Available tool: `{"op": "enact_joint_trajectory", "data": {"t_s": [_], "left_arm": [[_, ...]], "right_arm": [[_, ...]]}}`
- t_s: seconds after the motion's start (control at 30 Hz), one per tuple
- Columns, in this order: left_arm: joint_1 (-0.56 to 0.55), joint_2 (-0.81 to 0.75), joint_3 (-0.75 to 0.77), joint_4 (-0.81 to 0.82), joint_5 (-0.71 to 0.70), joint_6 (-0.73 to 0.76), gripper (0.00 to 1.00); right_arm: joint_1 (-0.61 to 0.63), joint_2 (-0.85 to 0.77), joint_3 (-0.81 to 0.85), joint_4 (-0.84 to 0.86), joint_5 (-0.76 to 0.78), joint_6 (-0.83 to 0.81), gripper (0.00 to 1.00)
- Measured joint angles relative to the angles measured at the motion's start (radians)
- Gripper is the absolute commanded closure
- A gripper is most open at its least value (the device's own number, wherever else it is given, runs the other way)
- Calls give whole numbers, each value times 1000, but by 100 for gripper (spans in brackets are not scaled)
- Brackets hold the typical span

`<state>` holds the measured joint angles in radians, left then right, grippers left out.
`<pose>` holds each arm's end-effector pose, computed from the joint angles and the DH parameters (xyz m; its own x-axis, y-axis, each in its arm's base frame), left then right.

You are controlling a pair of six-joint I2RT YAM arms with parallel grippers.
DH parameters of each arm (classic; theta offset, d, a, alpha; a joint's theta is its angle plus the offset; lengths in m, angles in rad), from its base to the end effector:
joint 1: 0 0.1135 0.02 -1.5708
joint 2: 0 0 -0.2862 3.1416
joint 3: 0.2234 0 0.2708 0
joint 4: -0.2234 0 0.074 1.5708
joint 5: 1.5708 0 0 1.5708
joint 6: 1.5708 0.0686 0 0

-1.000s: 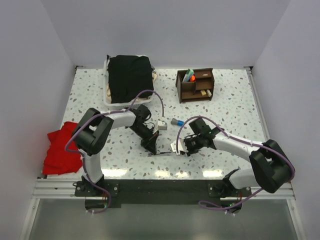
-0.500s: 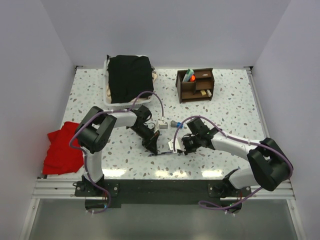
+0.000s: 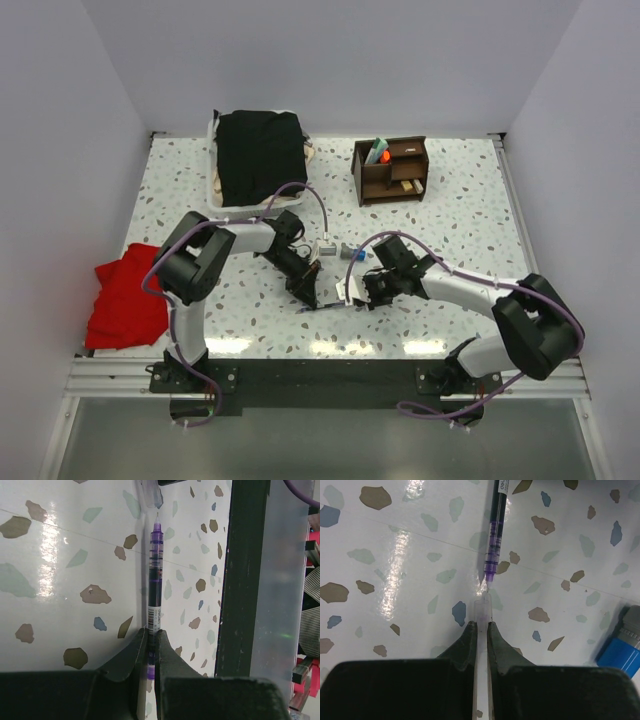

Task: Sort the stationery into containers
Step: Close the pen cap on the pen.

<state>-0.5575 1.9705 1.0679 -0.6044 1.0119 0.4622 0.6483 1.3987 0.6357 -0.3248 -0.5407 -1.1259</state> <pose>0.2655 -0.2341 0.0969 -0.6124 0.6605 -0.4344 0.6698 0.1417 -0.7289 0.1899 0.1882 0.1387 0.3355 -0.7167 -0.6114 -0.9420 -0.2507 -0.2230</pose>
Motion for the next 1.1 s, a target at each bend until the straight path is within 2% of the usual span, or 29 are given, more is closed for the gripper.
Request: {"op": "enact_joint_trajectory", "data": {"t_s": [1.1], "left_arm": [[-8,53,69,-8,10,-41,100]], "right_arm": [[2,21,24,4,10,42,100]]}}
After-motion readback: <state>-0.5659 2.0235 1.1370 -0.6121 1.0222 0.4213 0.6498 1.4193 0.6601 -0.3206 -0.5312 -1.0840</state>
